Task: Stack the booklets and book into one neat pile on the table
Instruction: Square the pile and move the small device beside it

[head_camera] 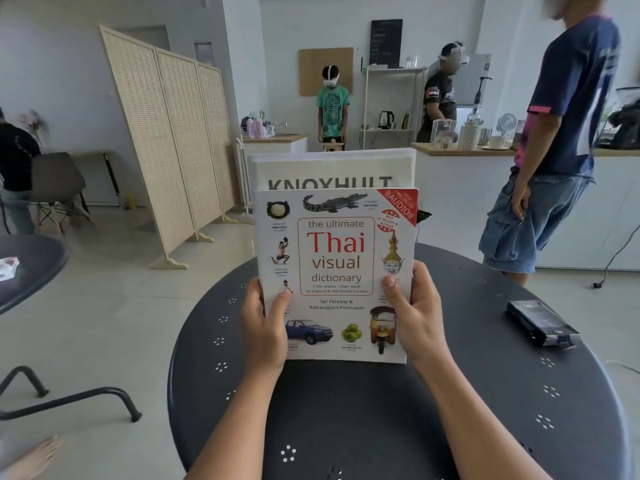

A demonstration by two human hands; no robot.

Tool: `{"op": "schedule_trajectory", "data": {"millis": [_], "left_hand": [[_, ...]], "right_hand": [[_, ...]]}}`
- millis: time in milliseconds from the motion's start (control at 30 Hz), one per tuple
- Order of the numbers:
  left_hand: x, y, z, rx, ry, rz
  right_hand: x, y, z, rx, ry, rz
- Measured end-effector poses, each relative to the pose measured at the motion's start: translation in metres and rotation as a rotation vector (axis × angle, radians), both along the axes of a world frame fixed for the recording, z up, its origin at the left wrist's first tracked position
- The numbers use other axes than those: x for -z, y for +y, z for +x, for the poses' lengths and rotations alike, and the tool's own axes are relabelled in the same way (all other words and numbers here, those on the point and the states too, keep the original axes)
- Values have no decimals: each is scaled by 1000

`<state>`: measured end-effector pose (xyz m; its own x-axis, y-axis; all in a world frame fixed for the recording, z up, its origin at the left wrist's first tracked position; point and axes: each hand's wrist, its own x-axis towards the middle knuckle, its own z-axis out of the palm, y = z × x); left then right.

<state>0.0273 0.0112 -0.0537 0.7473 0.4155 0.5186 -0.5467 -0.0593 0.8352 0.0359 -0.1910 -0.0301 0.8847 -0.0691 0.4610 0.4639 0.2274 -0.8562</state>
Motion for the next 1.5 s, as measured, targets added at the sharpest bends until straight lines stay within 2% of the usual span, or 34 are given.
{"op": "schedule_trajectory", "data": {"millis": [133,300,600,700,833,1033,1233,1500], "left_hand": [[-3,-2,-2,-34,-60,14],[5,0,-1,72,42,30],[7,-3,-3,39,75,16],[6,-5,-5,-54,76,87],[9,0,-1,-150,178,185],[14,6,2,-231,258,440],[18,15,5,-246,332,474],[10,23,-3,-240,414,545]], "right_hand": [[1,-2,2,10,-12,-62],[21,-1,7,18,74,-93],[23,3,4,95,164,-181],[20,3,1,97,144,-198],[18,5,1,75,195,-235],[15,7,2,117,221,-350],[14,6,0,125,209,-454],[15,7,1,-28,262,-535]]}}
